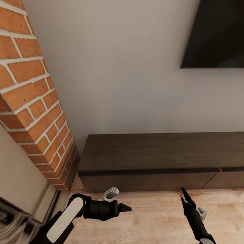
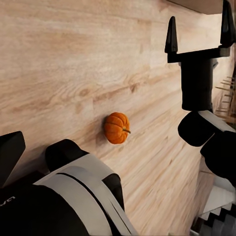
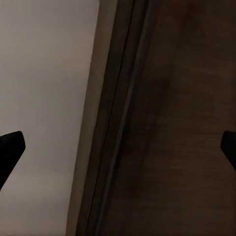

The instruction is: Place each of the two pumpkins and all three candles from the living room inside a cabinet in the living room (use any cabinet), then make sure every cabinet is closed, and position the cauldron so it is next to a table in the living room.

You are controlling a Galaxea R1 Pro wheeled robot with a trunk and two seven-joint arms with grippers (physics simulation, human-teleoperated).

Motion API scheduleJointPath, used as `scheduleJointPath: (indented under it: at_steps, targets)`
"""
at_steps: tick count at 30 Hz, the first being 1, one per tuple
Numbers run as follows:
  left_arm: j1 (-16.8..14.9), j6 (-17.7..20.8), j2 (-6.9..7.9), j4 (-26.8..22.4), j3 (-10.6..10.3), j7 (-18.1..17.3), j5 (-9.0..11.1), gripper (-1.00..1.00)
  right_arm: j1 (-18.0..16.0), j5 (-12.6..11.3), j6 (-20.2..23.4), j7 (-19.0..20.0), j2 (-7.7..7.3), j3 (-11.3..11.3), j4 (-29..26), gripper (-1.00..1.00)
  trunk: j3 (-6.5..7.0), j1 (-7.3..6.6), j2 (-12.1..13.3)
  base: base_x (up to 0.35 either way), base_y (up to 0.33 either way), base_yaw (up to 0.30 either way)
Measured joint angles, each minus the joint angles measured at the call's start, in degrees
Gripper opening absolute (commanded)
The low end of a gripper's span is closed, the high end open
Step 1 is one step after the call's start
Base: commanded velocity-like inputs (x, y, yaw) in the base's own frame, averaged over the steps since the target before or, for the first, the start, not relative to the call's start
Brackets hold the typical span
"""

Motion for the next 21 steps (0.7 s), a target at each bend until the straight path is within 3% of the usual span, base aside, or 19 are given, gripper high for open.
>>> scheduleJointPath:
  at_steps: [21]
  targets:
    - [0.0, 0.0, -0.08, 0.0, -0.49, 0.01, 0.27, 1.0, 0.0, 0.0, -0.05, 0.0, 0.0, -0.01, 0.32, 1.0, 0.0, -0.02, 0.0, 0.103, 0.0, 0.0]
